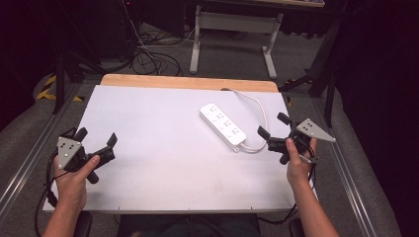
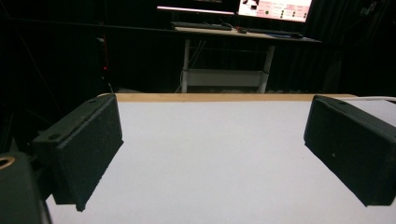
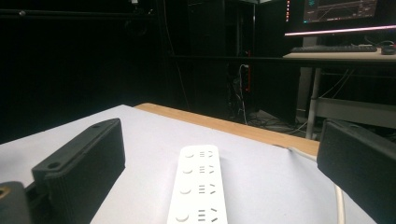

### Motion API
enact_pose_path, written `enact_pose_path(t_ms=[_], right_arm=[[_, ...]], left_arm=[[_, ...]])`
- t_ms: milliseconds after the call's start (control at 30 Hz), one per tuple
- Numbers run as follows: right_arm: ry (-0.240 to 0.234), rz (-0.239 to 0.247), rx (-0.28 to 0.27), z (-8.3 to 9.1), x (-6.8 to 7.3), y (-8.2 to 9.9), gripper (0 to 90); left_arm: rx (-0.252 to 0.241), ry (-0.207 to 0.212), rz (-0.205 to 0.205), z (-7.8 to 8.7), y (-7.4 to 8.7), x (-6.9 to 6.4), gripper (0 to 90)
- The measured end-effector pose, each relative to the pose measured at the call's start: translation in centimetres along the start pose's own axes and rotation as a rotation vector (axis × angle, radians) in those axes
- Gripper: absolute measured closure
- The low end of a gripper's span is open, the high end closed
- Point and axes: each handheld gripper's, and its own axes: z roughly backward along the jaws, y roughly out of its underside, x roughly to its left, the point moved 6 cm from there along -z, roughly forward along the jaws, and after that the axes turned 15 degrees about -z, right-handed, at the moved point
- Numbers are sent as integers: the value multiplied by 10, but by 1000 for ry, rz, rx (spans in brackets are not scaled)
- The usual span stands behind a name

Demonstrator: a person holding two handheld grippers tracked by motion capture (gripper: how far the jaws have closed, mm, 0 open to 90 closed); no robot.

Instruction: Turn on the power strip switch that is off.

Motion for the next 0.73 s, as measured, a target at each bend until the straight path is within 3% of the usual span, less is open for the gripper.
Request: enact_pose_path(t_ms=[733], right_arm=[[4,18,21,-5,-1,4,14]], left_arm=[[1,-4,5,-1,1,2,47]])
